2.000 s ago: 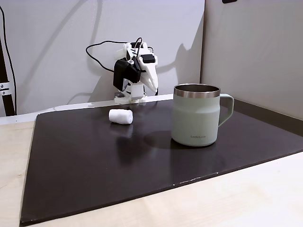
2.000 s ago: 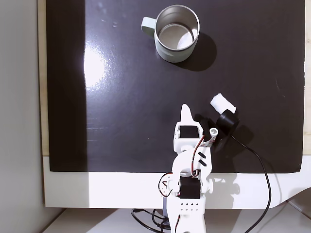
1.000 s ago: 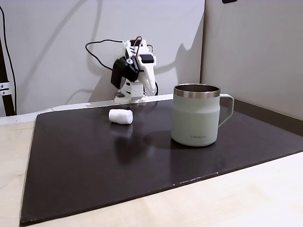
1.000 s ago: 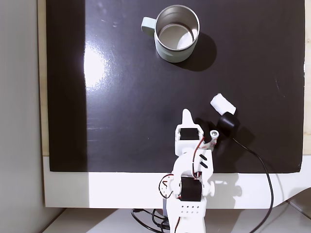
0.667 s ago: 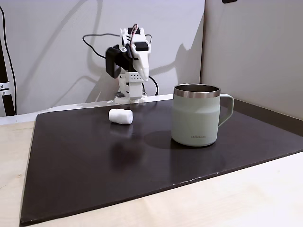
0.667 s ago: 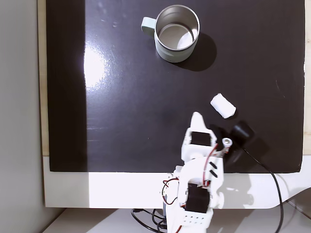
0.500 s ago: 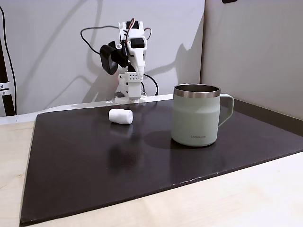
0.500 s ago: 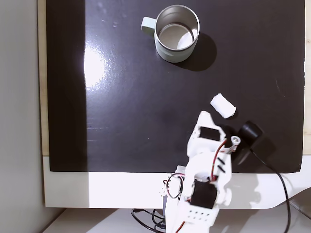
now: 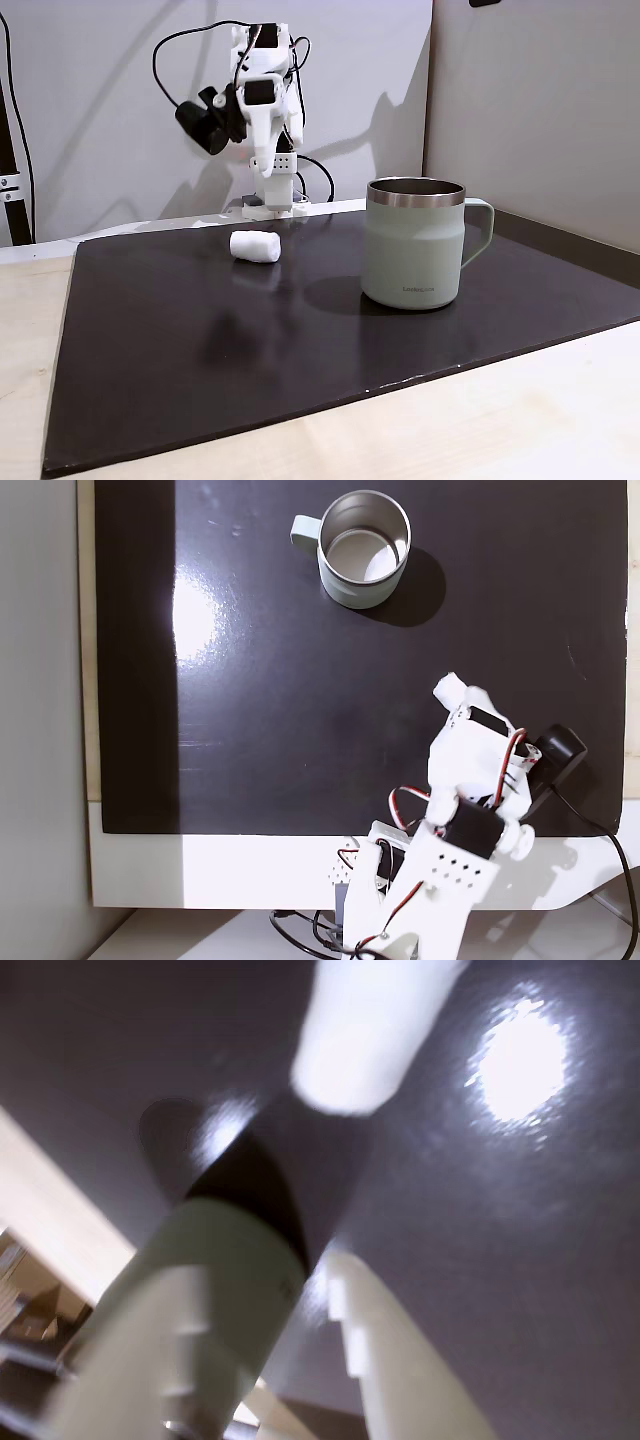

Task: Grasp a gauze and put it in the cup.

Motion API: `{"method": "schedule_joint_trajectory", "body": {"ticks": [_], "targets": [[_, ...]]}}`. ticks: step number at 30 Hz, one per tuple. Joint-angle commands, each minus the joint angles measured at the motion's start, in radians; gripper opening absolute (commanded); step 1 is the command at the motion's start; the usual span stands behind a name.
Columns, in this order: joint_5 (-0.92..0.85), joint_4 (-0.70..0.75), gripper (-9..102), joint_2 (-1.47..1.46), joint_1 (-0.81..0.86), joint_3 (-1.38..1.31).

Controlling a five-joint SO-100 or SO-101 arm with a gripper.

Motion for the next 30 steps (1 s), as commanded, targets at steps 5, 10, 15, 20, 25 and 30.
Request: {"method": "schedule_joint_trajectory", "body": {"ticks": [5, 10, 15, 20, 25, 30], "targets": [[-0.017, 0.020, 36, -0.178, 0.028, -0.106], [-0.006, 0.014, 37, -0.330, 0.058, -0.169], [0.003, -0.005, 38, -0.488, 0.064, -0.222], [0.021, -0.055, 38, -0.583, 0.054, -0.221], [0.040, -0.094, 38, -0.664, 0.041, -0.216], [0.052, -0.126, 36, -0.719, 0.041, -0.210]]}}
